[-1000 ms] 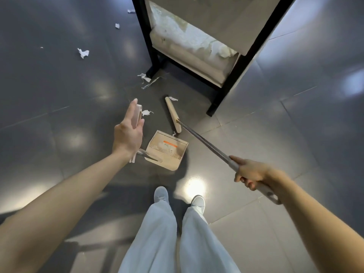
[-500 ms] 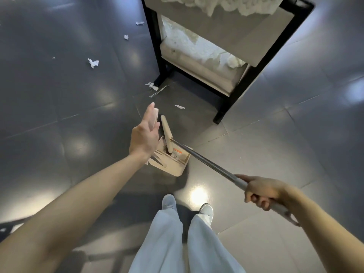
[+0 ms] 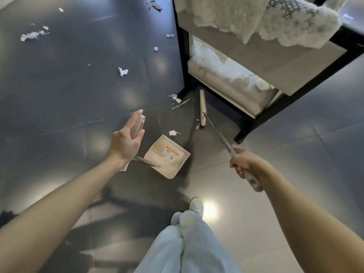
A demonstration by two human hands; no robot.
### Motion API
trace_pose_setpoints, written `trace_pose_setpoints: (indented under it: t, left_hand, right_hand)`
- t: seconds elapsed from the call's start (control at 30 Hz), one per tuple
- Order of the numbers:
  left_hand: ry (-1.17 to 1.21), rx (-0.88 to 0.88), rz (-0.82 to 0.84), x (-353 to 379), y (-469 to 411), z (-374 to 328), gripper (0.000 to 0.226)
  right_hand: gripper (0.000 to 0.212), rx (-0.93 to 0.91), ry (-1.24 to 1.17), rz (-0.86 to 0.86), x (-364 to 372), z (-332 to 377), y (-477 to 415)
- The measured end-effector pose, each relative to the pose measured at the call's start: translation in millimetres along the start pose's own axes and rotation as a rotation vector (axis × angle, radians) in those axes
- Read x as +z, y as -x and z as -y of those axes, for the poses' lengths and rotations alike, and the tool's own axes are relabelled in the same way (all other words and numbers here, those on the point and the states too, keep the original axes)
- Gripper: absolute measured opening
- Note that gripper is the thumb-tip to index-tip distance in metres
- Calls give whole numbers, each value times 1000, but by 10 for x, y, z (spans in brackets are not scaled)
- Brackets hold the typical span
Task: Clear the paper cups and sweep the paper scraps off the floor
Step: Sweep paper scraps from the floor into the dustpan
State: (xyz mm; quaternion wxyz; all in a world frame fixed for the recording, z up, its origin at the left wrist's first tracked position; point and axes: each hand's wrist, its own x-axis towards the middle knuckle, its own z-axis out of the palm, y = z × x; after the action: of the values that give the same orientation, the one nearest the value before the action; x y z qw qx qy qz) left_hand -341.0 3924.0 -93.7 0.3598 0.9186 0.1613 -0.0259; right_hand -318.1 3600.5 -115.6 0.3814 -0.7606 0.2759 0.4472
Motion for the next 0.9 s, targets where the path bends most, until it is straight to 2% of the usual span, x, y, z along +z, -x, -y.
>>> trace_pose_setpoints:
  t: [0.17, 0.3, 0.4, 0.5, 0.63, 0.77, 0.9]
  left_hand:
    - [-91, -18, -34, -103, -402, 162, 53]
    - [-1, -86, -72, -129, -675, 347, 53]
    - [55, -72, -70, -110, -862, 423, 54]
    - [69, -51, -34, -163, -1068, 463, 55]
    - [48, -8, 26, -286, -1250, 511, 56]
    - [80, 83, 142, -466, -1286, 662, 55]
    - [113, 110, 166, -747, -1381, 913, 56]
  right_hand:
    - [10, 60, 227, -71, -45, 348, -455]
    - [22, 50, 404, -94, 173, 515, -592]
    - [31, 19, 645, -85, 495, 627, -514]
    - [34, -27, 764, -63, 843, 722, -329]
    - [40, 8, 707, 23, 1144, 778, -60]
    - [51, -4, 679, -29, 1266, 935, 240]
    - [54, -31, 642, -140, 1460, 1140, 357]
